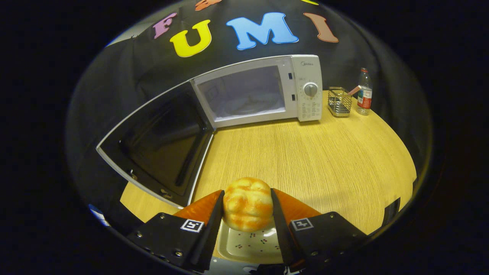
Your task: Open the microwave, put the food inside, and close the microwave door.
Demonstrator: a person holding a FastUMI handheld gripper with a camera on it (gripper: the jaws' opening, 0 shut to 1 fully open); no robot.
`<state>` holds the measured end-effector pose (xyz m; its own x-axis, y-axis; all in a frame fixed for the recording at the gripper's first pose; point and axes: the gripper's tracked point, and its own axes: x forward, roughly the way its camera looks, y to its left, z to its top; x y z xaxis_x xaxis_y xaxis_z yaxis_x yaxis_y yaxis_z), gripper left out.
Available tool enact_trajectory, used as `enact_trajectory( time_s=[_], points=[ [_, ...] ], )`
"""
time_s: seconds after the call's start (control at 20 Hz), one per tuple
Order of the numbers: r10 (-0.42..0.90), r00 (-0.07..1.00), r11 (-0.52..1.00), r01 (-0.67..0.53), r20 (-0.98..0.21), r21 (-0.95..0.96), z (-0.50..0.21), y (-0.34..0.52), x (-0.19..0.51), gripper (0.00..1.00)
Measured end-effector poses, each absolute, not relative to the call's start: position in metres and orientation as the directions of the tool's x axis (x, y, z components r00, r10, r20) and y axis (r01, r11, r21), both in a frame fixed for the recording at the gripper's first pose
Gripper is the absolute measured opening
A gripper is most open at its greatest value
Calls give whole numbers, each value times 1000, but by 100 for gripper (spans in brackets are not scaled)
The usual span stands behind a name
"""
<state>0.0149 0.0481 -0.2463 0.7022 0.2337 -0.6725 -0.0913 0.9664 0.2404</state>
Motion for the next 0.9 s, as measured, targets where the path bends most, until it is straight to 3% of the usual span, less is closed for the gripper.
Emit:
enact_trajectory(
  time_s=[0.35,0.9],
  points=[
    [285,776,943,-120,-562,311,-213,69,78,68],
    [253,862,902,-47,-439,428,-198,77,177,68]
  ],
)
